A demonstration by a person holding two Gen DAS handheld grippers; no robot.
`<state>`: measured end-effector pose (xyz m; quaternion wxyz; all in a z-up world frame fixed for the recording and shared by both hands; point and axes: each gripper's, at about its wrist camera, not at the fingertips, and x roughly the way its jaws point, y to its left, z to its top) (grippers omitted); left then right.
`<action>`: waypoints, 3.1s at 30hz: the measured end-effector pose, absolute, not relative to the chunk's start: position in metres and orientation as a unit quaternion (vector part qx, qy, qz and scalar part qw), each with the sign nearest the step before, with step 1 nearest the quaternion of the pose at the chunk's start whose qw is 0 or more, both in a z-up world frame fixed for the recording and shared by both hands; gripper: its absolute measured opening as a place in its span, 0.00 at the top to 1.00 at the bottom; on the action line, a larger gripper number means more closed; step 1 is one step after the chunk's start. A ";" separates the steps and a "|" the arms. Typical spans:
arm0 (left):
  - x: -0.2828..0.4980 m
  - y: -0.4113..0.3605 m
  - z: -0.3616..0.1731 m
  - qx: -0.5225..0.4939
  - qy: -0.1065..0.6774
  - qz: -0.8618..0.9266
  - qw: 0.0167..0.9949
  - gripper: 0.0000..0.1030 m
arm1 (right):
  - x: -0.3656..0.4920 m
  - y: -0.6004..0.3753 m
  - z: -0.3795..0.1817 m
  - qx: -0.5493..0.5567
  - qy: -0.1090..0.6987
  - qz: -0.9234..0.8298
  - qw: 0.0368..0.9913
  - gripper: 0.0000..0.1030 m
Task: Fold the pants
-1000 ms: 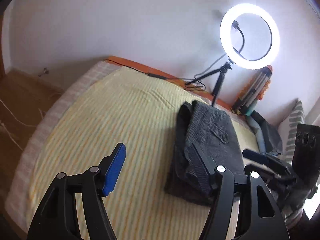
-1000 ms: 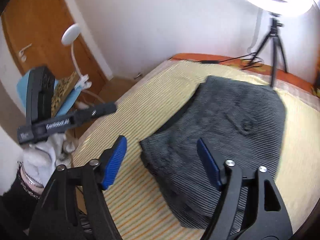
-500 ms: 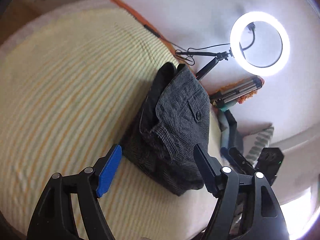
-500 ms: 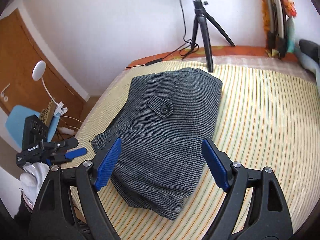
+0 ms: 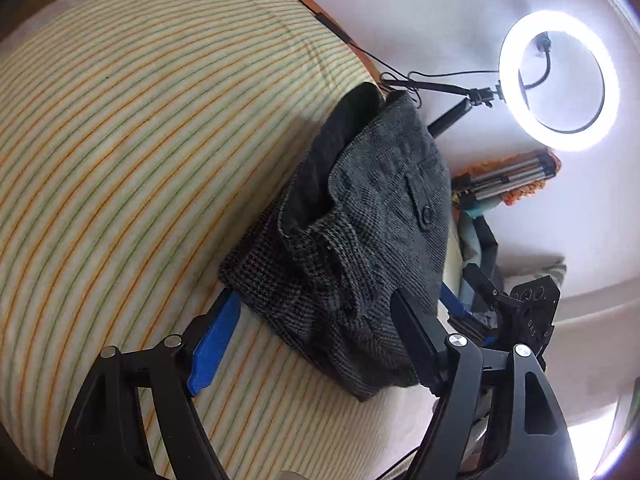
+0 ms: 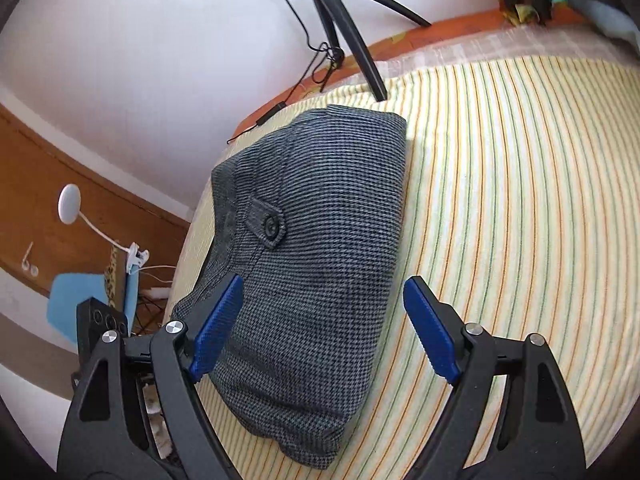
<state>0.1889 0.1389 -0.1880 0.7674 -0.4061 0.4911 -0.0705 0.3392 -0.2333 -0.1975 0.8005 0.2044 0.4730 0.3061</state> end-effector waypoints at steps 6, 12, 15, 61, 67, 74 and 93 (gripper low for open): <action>0.191 0.139 -0.197 -0.429 0.476 -0.058 0.766 0.20 | 0.356 -0.229 -0.214 0.224 0.488 0.306 0.786 0.18; 0.198 0.144 -0.202 -0.462 0.469 -0.048 0.751 0.19 | 0.368 -0.220 -0.221 0.226 0.489 0.315 0.782 0.18; 0.200 0.139 -0.199 -0.446 0.472 -0.043 0.759 0.19 | 0.369 -0.219 -0.221 0.231 0.481 0.318 0.784 0.18; 0.197 0.064 -0.140 -0.158 0.357 -0.092 0.916 0.60 | 0.318 -0.197 -0.133 0.075 0.366 0.305 0.876 0.86; 0.194 0.024 -0.116 -0.133 0.334 -0.151 0.921 0.71 | 0.306 -0.224 -0.106 0.053 0.352 0.288 0.889 0.86; 0.208 -0.020 -0.113 -0.135 0.336 -0.204 0.909 0.77 | 0.295 -0.263 -0.086 0.025 0.338 0.260 0.904 0.87; 0.262 -0.151 -0.046 -0.105 0.275 -0.284 0.913 0.79 | 0.324 -0.391 0.008 -0.043 0.265 0.194 0.944 0.87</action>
